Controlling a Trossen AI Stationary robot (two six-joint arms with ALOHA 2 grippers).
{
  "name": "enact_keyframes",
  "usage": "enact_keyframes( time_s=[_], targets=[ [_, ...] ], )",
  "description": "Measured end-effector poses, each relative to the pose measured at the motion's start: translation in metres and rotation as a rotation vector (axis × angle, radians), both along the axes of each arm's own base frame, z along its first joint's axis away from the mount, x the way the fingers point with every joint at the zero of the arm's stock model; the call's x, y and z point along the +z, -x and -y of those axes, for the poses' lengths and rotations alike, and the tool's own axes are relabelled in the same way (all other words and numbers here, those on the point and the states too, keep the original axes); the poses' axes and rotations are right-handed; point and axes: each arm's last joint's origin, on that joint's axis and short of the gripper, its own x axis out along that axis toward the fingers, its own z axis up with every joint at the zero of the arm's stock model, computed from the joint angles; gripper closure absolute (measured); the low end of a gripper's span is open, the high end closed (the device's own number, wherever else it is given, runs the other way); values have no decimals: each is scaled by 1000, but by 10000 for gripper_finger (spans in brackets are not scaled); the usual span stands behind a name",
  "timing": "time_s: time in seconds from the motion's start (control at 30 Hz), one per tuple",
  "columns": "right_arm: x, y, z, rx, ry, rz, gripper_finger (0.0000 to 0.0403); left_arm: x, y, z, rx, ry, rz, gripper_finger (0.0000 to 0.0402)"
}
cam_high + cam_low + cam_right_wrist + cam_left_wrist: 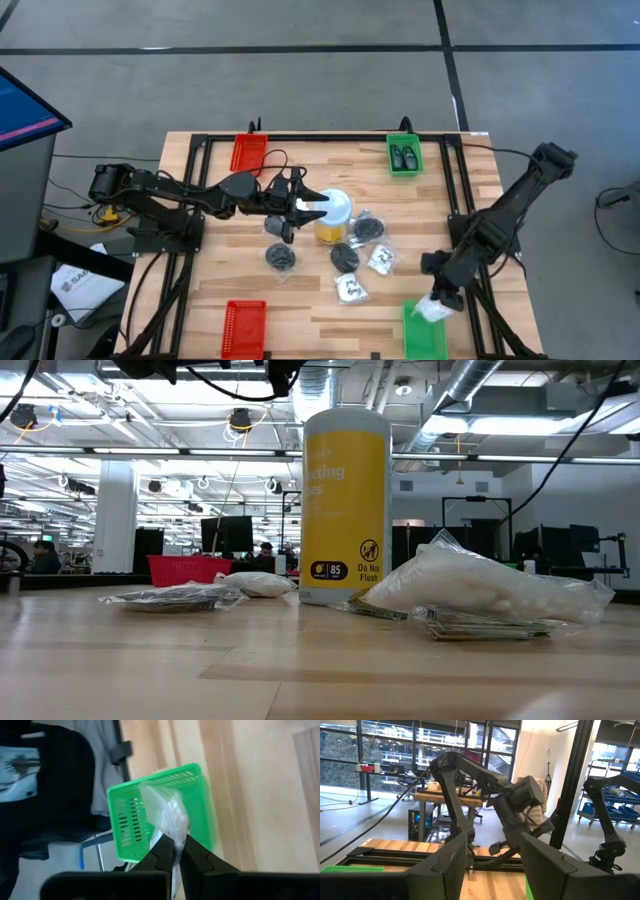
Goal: Pick & Place Travel size toiletries
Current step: Put the white cotton pack into the bottom green bin
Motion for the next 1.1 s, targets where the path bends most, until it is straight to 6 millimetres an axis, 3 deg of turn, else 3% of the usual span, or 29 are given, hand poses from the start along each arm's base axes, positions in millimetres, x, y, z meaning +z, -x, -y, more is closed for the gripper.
enact_keyframes(
  time_s=[0.6, 1.1],
  targets=[
    [-10, -10, -6, -8, -8, -59, 357, -3, 0, 0, 0, -1, -34, 230],
    [-9, -11, -7, -26, -22, -59, 350, -3, 0, 0, 0, -1, -35, 230]
  ],
)
